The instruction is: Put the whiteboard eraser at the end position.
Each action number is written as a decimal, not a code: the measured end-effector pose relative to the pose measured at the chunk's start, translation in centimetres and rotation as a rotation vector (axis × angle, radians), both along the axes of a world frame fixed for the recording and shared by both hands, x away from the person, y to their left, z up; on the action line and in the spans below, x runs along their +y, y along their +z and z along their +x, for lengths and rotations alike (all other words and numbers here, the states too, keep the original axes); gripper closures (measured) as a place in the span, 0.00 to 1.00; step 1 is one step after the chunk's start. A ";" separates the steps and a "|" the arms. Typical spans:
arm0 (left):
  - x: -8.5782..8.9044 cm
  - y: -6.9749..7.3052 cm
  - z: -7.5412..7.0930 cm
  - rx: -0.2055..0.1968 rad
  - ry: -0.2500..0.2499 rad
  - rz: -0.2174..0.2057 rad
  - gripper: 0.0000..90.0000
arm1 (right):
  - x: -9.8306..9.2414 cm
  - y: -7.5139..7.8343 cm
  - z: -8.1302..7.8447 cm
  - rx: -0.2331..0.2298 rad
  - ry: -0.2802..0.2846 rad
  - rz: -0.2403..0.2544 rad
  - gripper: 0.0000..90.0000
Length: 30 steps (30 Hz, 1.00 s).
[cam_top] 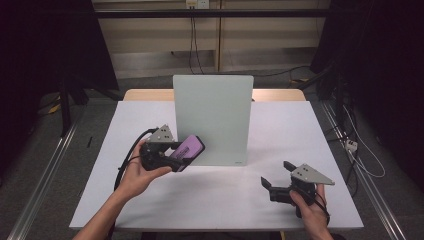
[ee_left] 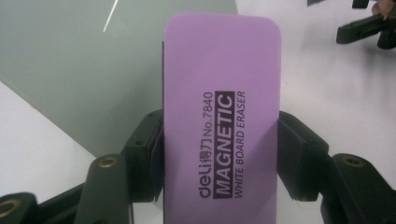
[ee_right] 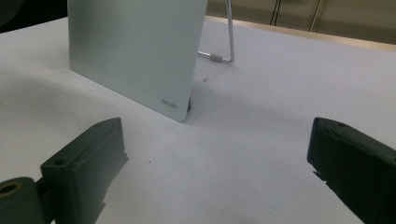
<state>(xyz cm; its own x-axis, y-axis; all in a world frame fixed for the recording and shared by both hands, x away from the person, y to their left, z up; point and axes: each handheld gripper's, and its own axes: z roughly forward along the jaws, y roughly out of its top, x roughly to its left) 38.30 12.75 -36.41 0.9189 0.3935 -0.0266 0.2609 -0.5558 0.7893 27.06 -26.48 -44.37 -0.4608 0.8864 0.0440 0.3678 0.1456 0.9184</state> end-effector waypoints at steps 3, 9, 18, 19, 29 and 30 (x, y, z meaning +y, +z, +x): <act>-0.1 -0.1 -0.1 -0.003 0.005 0.013 0.46 | 0.1 0.0 0.1 0.002 0.002 -0.005 0.04; -0.7 0.1 -0.6 -0.028 0.009 0.056 0.46 | 0.2 -0.1 0.2 0.001 0.015 -0.004 0.04; -2.1 -0.4 -1.7 -0.009 -0.040 0.095 0.46 | 0.4 -0.1 0.4 0.001 0.022 -0.004 0.04; -2.3 -0.4 -1.8 -0.004 -0.049 0.097 0.46 | 0.4 0.0 0.3 0.000 0.022 -0.004 0.04; -3.3 -1.0 -2.4 0.030 -0.098 0.111 0.46 | 0.5 0.0 0.4 0.002 0.020 -0.007 0.04; -3.5 -1.1 -2.5 0.034 -0.106 0.118 0.46 | 0.5 0.0 0.4 0.001 0.021 -0.007 0.04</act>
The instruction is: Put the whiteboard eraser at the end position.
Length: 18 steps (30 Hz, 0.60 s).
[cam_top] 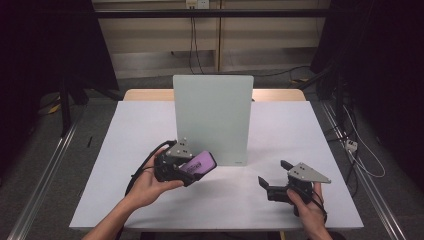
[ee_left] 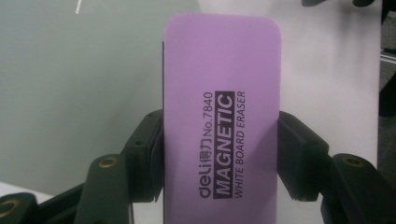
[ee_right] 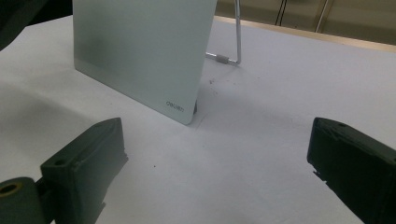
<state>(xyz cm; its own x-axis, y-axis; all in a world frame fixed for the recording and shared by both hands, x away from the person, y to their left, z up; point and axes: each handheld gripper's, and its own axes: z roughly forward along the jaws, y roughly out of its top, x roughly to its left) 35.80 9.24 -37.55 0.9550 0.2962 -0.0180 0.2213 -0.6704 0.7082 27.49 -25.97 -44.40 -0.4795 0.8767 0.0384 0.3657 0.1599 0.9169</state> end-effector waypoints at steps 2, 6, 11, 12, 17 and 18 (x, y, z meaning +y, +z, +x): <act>-0.3 -0.2 -0.1 0.006 -0.005 0.012 0.46 | 0.0 0.0 0.1 0.000 -0.002 0.003 0.04; -0.7 -0.4 -0.1 0.021 -0.016 0.011 0.46 | -0.1 0.0 0.2 0.000 0.001 0.003 0.04; -1.3 -0.8 -0.2 0.039 -0.036 0.037 0.46 | 0.0 0.0 0.2 -0.001 0.000 0.005 0.04; -1.3 -0.9 -0.3 0.041 -0.039 0.038 0.46 | 0.0 0.0 0.2 -0.001 0.002 0.002 0.04; -1.8 -1.2 -0.3 0.055 -0.042 0.059 0.46 | 0.1 0.0 0.3 0.001 0.003 0.001 0.04; -2.0 -1.3 -0.3 0.057 -0.041 0.064 0.46 | 0.1 0.0 0.3 0.002 0.005 -0.001 0.04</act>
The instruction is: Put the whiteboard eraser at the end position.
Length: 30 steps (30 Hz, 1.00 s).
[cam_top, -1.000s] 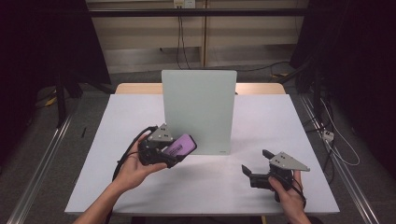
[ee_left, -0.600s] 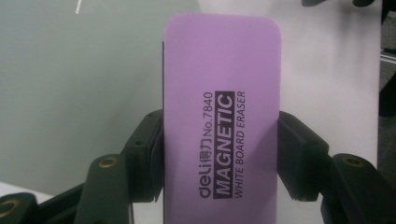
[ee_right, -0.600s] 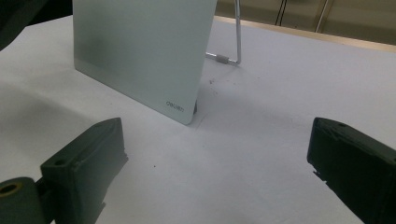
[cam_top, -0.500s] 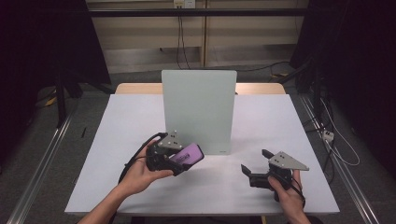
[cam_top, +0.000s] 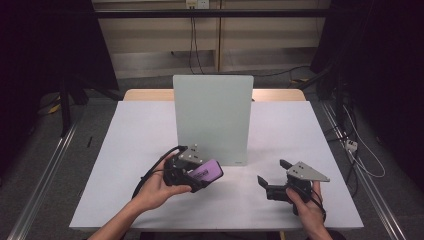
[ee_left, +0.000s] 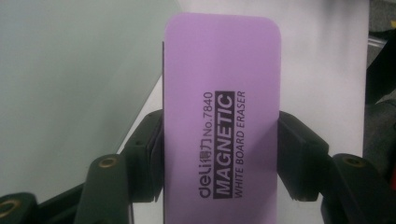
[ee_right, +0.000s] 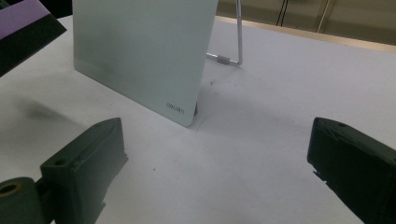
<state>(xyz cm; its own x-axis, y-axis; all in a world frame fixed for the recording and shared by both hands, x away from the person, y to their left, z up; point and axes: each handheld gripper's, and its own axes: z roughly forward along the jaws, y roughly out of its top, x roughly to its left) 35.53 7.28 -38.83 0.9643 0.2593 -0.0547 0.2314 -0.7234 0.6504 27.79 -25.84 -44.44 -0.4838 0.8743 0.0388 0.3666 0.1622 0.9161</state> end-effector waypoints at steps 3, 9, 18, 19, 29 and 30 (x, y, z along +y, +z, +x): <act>-0.3 -0.2 0.2 0.011 -0.003 0.011 0.46 | 0.0 0.0 0.0 -0.001 0.000 0.002 0.04; -1.1 -0.7 0.3 0.040 -0.018 0.035 0.46 | -0.2 0.0 -0.1 -0.003 -0.004 0.001 0.04; -2.0 -1.3 0.9 0.071 -0.022 0.056 0.46 | 0.1 0.0 0.3 -0.001 0.007 0.001 0.04; -2.2 -1.3 0.7 0.074 -0.029 0.058 0.46 | 0.1 0.0 0.3 -0.003 0.009 0.001 0.04; -3.0 -2.7 0.1 0.109 -0.039 0.111 0.46 | 0.2 0.0 0.3 -0.003 0.010 0.001 0.04; -3.0 -2.8 0.1 0.103 -0.045 0.120 0.46 | 0.2 0.0 0.3 -0.003 0.010 0.000 0.04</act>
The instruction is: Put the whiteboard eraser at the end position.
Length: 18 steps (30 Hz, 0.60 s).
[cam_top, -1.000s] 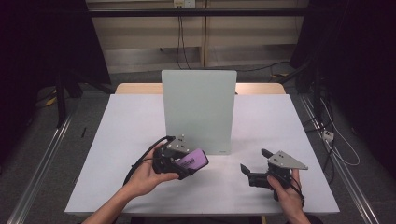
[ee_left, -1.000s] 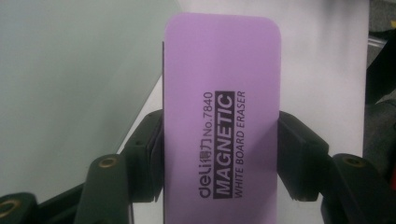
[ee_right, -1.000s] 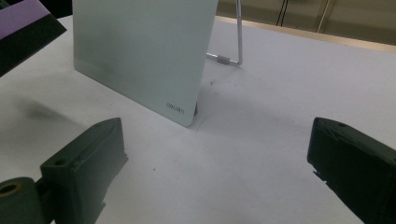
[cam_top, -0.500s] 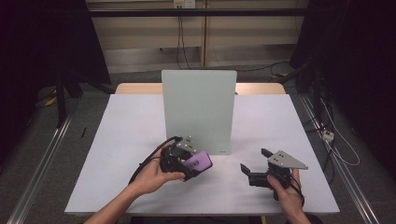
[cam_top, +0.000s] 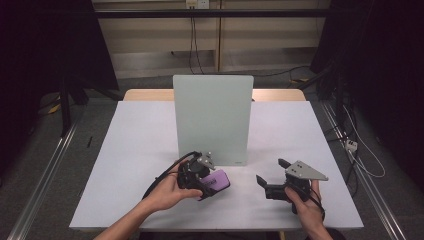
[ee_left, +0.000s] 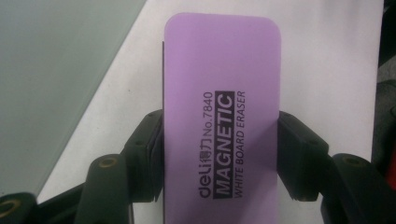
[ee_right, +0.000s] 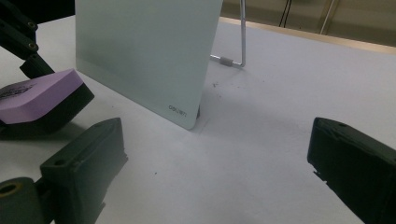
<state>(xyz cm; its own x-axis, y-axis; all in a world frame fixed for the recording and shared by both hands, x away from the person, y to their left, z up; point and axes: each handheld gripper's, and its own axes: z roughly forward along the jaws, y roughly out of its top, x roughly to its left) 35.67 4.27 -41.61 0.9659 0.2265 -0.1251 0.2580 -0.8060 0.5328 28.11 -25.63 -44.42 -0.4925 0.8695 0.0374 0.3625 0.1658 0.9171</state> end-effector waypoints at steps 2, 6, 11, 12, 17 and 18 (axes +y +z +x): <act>0.0 -0.2 0.0 0.008 0.002 0.001 0.46 | 0.0 0.0 0.0 0.002 -0.002 0.000 0.04; -0.3 -0.5 0.1 0.006 -0.002 0.009 0.46 | 0.0 0.0 0.0 0.001 0.000 0.000 0.04; -0.6 -0.9 0.1 0.014 0.004 0.006 0.46 | 0.0 0.0 0.0 0.002 0.000 0.002 0.04; -0.6 -0.9 0.2 0.014 0.003 0.009 0.46 | 0.0 0.0 0.0 0.003 0.000 0.001 0.04; -0.9 -1.4 0.1 0.008 0.011 0.022 0.46 | 0.0 0.0 0.0 0.003 0.001 0.002 0.04; -1.0 -1.5 0.2 0.010 0.003 0.018 0.46 | 0.0 0.0 0.0 0.003 0.000 0.002 0.04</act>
<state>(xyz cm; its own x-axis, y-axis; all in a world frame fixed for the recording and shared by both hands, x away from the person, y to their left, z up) 35.84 3.32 -43.11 0.9638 0.2321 -0.1310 0.2662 -0.8144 0.5157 28.13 -25.63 -44.46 -0.4927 0.8693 0.0404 0.3650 0.1643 0.9164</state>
